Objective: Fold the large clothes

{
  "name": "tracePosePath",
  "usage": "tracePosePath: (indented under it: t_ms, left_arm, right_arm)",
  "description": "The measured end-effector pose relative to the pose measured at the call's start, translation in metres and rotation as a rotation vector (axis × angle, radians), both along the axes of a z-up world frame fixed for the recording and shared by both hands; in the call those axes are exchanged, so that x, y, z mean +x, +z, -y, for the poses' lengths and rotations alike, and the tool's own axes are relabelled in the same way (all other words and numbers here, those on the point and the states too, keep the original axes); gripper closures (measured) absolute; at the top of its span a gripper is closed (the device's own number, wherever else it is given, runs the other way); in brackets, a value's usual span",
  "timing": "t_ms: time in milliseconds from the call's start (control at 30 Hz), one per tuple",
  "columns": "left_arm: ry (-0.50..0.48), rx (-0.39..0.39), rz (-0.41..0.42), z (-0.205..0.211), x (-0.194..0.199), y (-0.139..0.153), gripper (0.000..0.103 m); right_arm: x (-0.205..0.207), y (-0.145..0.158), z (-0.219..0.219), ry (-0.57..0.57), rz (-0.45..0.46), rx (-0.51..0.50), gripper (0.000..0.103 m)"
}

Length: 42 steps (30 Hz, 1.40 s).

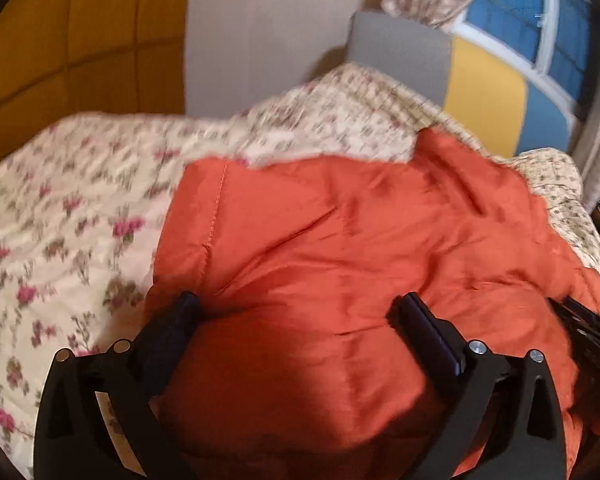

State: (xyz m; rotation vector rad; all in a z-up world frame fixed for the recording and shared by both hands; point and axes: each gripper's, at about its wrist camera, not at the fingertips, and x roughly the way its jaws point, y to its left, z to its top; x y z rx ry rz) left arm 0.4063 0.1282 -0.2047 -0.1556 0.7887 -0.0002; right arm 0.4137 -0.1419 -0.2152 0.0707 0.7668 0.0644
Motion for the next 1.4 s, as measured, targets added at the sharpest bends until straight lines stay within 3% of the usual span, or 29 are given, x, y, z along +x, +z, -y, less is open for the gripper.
tracePosePath:
  t_ms: [233,333,400,533,633,700,833,1000,1133,1267,1400]
  left_arm:
    - [0.029,0.072,-0.005,0.006,-0.011,0.014,0.003]
    - [0.024,0.042,0.134,0.008,-0.036,0.044,0.003]
    - [-0.003,0.018,0.171,0.014,-0.035,0.056,0.003]
    - [-0.020,0.088,0.103,0.035,-0.001,0.053,0.003]
    - [-0.018,0.177,0.011,0.042,0.023,0.026,0.003]
    - [-0.047,0.163,0.011,0.039,0.024,0.008,0.003]
    - [-0.044,0.163,-0.010,0.036,0.030,0.002,0.003]
    - [-0.046,0.159,-0.012,0.037,0.026,0.004,0.003]
    - [-0.073,0.142,0.004,0.030,-0.008,0.016,0.003]
    - [-0.079,0.037,0.019,0.012,-0.057,0.031,0.003]
    - [-0.081,-0.028,-0.021,-0.003,-0.101,0.029,0.003]
  right_arm:
    - [-0.007,0.007,0.004,0.004,-0.004,0.024,0.036]
    - [-0.021,0.024,0.020,0.000,0.051,0.101,0.035]
    - [-0.021,0.034,0.028,-0.022,0.065,0.128,0.035]
    - [-0.002,0.035,0.034,-0.057,0.020,0.139,0.035]
    - [0.011,0.013,0.033,-0.068,-0.043,0.078,0.034]
    - [0.010,0.003,0.031,-0.058,-0.025,0.070,0.033]
    - [0.015,-0.004,0.024,-0.060,-0.031,0.027,0.031]
    - [0.010,-0.001,0.030,-0.048,-0.055,0.056,0.027]
    - [-0.030,0.024,0.053,-0.061,-0.086,0.186,0.026]
    - [-0.083,0.044,0.084,-0.085,-0.123,0.273,0.025]
    - [-0.139,0.053,0.117,-0.111,-0.111,0.341,0.024]
